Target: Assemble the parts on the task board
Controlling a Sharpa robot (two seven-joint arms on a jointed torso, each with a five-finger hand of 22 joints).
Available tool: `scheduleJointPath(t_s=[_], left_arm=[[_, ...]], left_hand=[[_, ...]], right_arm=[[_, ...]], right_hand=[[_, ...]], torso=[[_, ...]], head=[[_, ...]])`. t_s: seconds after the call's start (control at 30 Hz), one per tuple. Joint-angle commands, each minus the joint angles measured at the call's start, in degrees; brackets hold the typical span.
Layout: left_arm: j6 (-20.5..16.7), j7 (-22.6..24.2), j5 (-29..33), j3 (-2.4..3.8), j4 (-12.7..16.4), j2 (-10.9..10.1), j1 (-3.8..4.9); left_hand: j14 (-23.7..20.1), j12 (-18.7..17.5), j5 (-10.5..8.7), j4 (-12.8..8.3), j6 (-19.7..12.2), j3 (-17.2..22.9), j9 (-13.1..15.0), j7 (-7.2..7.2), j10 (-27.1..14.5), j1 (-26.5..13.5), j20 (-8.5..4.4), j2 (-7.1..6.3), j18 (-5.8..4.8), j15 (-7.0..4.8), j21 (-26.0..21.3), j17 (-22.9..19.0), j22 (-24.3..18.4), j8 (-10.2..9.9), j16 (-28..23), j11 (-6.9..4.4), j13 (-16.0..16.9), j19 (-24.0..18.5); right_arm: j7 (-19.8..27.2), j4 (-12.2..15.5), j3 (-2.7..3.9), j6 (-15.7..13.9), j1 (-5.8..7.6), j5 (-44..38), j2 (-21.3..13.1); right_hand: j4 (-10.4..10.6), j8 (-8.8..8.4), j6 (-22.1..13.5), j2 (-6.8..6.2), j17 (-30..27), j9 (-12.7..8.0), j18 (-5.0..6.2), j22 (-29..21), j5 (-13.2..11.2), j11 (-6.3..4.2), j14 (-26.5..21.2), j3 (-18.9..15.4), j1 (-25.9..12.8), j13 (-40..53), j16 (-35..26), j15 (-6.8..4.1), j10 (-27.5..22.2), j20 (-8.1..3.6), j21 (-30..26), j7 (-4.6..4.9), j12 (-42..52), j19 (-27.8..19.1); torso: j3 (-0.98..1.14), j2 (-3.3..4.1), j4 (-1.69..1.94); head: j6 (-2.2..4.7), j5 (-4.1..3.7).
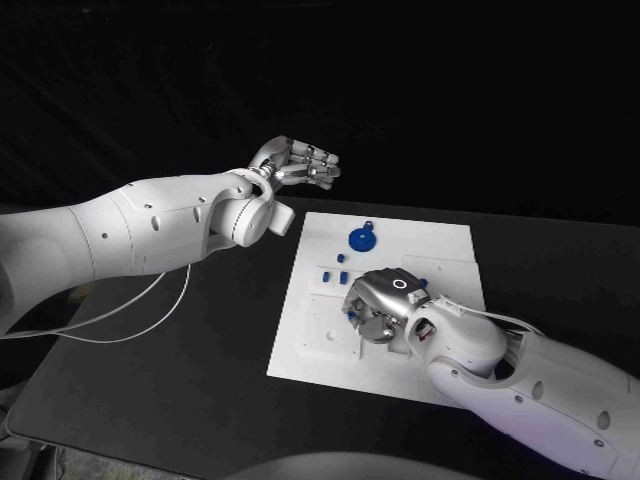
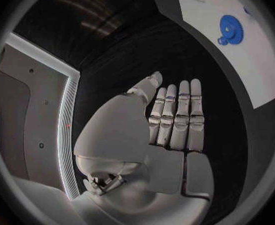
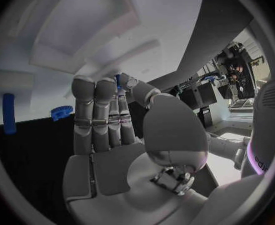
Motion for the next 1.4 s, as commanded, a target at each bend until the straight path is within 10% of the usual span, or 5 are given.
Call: scheduleJointPath(t_s=[0.03, 0.43, 0.73, 1.1, 1.4], left_arm=[[0.4, 0.6, 0.2, 0.05, 0.1, 0.1, 0.11], [0.5, 0.5, 0.2, 0.05, 0.1, 0.2, 0.11], [0.5, 0.3, 0.2, 0.05, 0.1, 0.0, 0.12], [0.6, 0.2, 0.2, 0.04, 0.1, -0.2, 0.11], [0.8, 0.2, 0.2, 0.04, 0.1, -0.3, 0.09]], left_hand=[[-0.2, 0.2, -0.12, 0.0, -0.2, -0.3, 0.0, 0.09, -0.3, 0.5, 0.09, 0.12, 1.19, -0.09, 0.2, -0.1, 0.1, -0.2, -0.3, 0.01, -0.1, -0.2], [-0.2, 0.2, -0.12, 0.0, -0.2, -0.3, 0.0, 0.09, -0.3, 0.5, 0.09, 0.12, 1.19, -0.09, 0.2, -0.1, 0.1, -0.2, -0.3, 0.01, -0.1, -0.2], [-0.3, 0.2, -0.24, 0.2, -0.3, -0.4, 0.0, 0.08, -0.4, 0.2, 0.17, 0.06, 1.19, -0.03, 0.0, -0.1, 0.1, -0.2, -0.3, 0.05, -0.1, -0.2], [-0.4, 0.2, -0.38, 0.7, -0.5, -0.6, 0.0, 0.1, -0.6, 0.1, 0.28, -0.1, 1.26, 0.02, -0.1, 0.0, -1.2, -0.2, -0.3, 0.1, -0.1, 0.2], [-0.4, 0.2, -0.38, 0.7, -0.5, -0.6, 0.0, 0.1, -0.6, 0.1, 0.28, -0.1, 1.26, 0.02, -0.1, 0.0, -1.2, -0.2, -0.3, 0.1, -0.1, 0.2]], right_arm=[[-0.5, -0.7, -0.45, 1.9, -0.28, -1.4, 0.1], [-0.3, -1.0, -0.76, 2.0, -0.27, -0.6, 0.3], [-0.2, -0.6, -0.8, -0.7, -0.27, 0.6, -0.3], [-1.2, 1.8, -0.6, -3.5, -0.26, 1.1, -2.7], [-1.2, 5.0, 3.54, -2.8, -0.23, 5.2, -6.8]], right_hand=[[-0.2, 0.41, 0.3, 0.72, -0.1, 0.0, 0.5, 0.1, 0.0, 0.03, 0.0, -0.1, 0.0, 0.0, 0.2, -0.3, 0.1, -0.4, -0.3, 0.14, 0.1, 1.7], [1.0, 0.35, -2.4, 0.23, -0.3, -0.8, 0.63, 0.1, 0.7, 0.57, 0.0, -5.1, -0.1, -0.2, 0.2, 0.18, -2.7, -0.01, -2.2, 0.62, 0.1, 1.9], [1.7, 0.32, -10.6, -4.39, -0.9, -1.3, 2.54, -2.0, 6.7, 3.25, -0.2, -14.4, -1.2, -0.4, -0.3, 1.8, -11.9, 1.4, -6.4, 0.85, 0.4, 2.0], [1.0, 0.29, -10.9, -3.48, -1.7, -1.3, 3.98, -3.2, 6.6, 3.61, 0.1, -20.5, 1.0, -0.4, -0.2, 2.07, -13.6, 2.02, -7.6, 0.4, 1.1, 2.4], [1.0, 0.31, -9.6, -2.35, -1.5, -1.2, 3.59, -2.2, 6.1, 3.01, 0.1, -18.7, 1.0, -0.4, 0.4, 1.68, -11.9, 1.76, -5.5, 0.89, 2.0, 2.6]], torso=[[0.01, 0.02, 0.03], [-0.06, -0.02, -0.04], [0.05, -0.01, -0.04], [0.04, -0.06, -0.08], [-0.03, -0.03, -0.04]], head=[[0.05, 0.01], [0.07, -0.02], [0.04, -0.42], [0.59, -1.07], [1.24, -2.23]])
